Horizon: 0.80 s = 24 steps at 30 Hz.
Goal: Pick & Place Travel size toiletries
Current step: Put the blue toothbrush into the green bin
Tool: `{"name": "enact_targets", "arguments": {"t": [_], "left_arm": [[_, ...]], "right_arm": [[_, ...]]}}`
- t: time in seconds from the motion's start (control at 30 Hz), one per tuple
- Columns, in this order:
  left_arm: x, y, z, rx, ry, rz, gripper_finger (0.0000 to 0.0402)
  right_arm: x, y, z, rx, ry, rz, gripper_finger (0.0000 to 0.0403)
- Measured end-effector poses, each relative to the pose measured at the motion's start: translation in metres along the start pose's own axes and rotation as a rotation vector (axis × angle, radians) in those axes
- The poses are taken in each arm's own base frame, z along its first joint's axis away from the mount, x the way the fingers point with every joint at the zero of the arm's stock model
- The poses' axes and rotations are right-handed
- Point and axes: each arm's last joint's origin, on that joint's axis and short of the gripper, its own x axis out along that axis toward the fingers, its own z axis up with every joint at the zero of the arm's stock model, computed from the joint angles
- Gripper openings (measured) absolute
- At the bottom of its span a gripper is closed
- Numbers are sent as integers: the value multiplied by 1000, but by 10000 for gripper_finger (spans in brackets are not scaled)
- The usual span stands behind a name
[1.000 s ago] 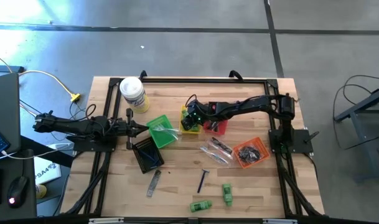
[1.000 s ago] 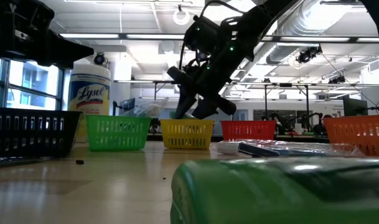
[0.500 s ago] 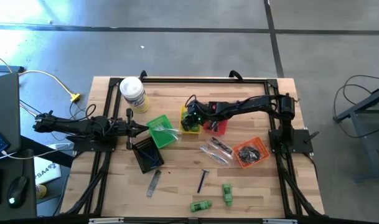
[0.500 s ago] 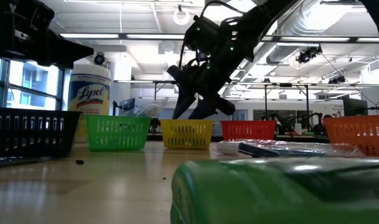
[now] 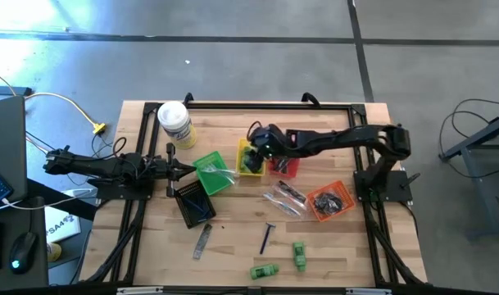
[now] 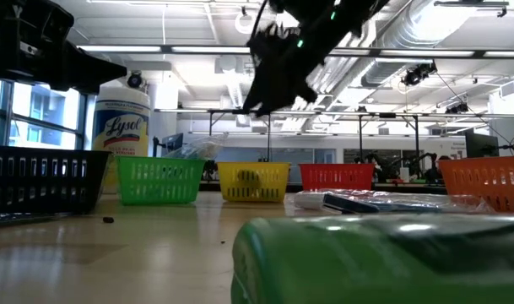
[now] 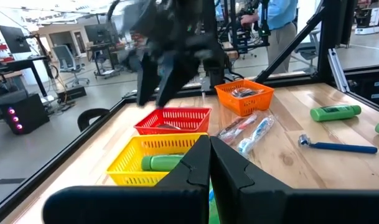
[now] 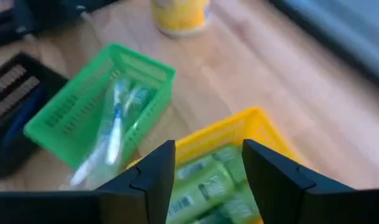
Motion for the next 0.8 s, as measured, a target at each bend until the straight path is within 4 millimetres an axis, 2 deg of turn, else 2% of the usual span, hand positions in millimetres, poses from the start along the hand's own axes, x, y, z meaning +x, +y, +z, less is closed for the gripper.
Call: {"name": "enact_targets", "arguments": {"t": [0.23, 0.37, 0.5, 0.63, 0.8], "left_arm": [[0, 0, 0, 0, 3, 0, 0], [0, 0, -2, 4, 17, 1, 0], [0, 0, -3, 6, 29, 8, 0], [0, 0, -3, 6, 30, 10, 0], [0, 0, -3, 8, 31, 15, 0]], "right_arm": [[-61, 41, 19, -287, -229, 112, 147], [-97, 46, 26, -369, -307, 168, 107], [-137, 39, 28, -442, -410, 166, 57], [-175, 21, 21, -446, -491, 172, 11], [-217, -9, -7, -415, -609, 236, 8]]}}
